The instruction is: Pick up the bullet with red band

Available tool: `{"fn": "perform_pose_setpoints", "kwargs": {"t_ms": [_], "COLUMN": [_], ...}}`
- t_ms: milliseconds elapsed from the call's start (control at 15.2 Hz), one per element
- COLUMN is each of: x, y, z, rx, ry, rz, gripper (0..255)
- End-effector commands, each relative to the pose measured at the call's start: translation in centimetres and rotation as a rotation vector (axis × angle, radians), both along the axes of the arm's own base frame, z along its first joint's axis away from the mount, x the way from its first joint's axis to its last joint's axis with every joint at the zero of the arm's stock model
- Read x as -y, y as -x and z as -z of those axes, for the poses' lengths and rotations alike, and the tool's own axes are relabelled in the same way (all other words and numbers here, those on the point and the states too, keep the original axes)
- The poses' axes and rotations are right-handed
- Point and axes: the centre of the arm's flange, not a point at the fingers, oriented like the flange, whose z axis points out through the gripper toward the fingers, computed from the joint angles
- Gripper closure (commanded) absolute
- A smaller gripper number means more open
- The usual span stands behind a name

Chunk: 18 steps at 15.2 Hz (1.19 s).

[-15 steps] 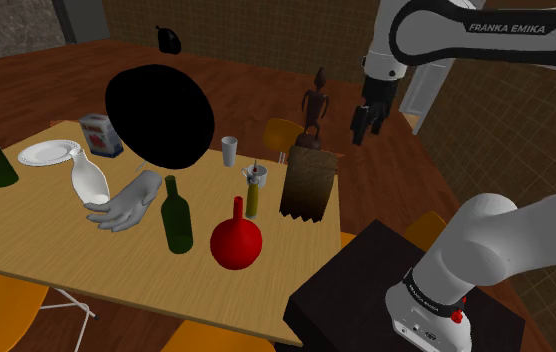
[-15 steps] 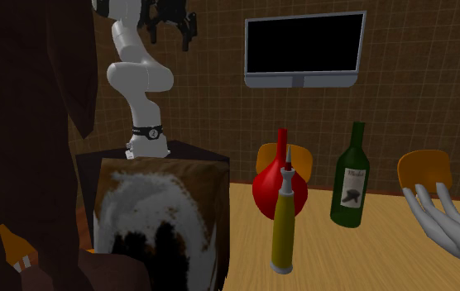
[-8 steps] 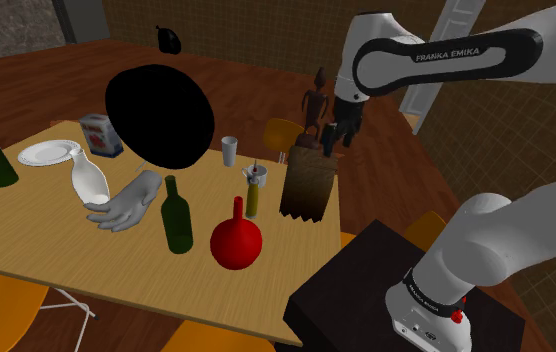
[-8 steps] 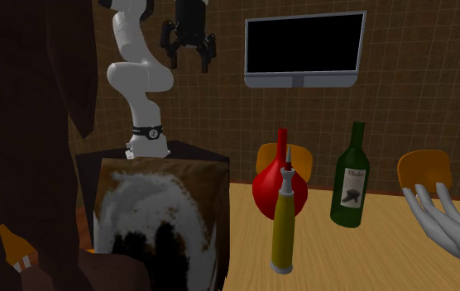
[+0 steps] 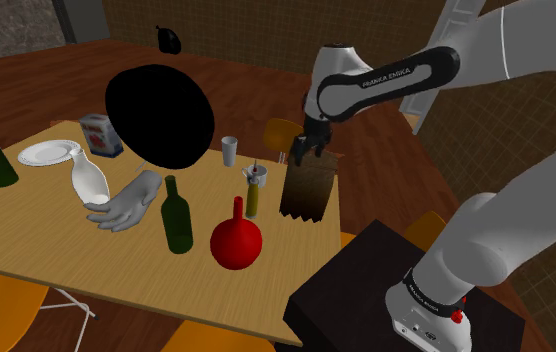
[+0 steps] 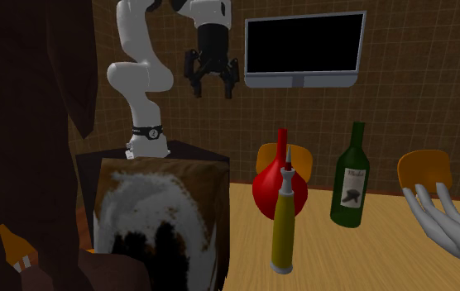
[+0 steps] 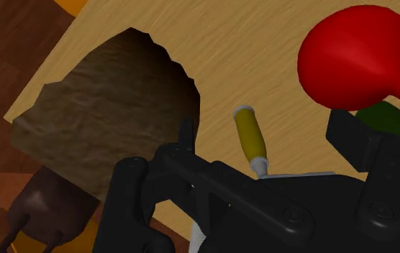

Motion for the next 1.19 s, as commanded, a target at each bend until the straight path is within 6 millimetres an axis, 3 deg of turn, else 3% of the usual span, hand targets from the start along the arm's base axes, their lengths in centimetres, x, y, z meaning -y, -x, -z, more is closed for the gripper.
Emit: {"fn": "perform_pose_setpoints", "kwargs": {"t_ms": [0, 1056, 1122], "x": [-0.5, -4.0, -4.0], "y": [-1.7, -16.7, -16.7], "z": [1.5, 13.7, 13.8], "rx": [0.018, 0.146, 0.147], "ry": [-0.005, -0.037, -0.037], "rz": [0.008, 0.067, 0.067], "gripper": [0, 0, 0]}}
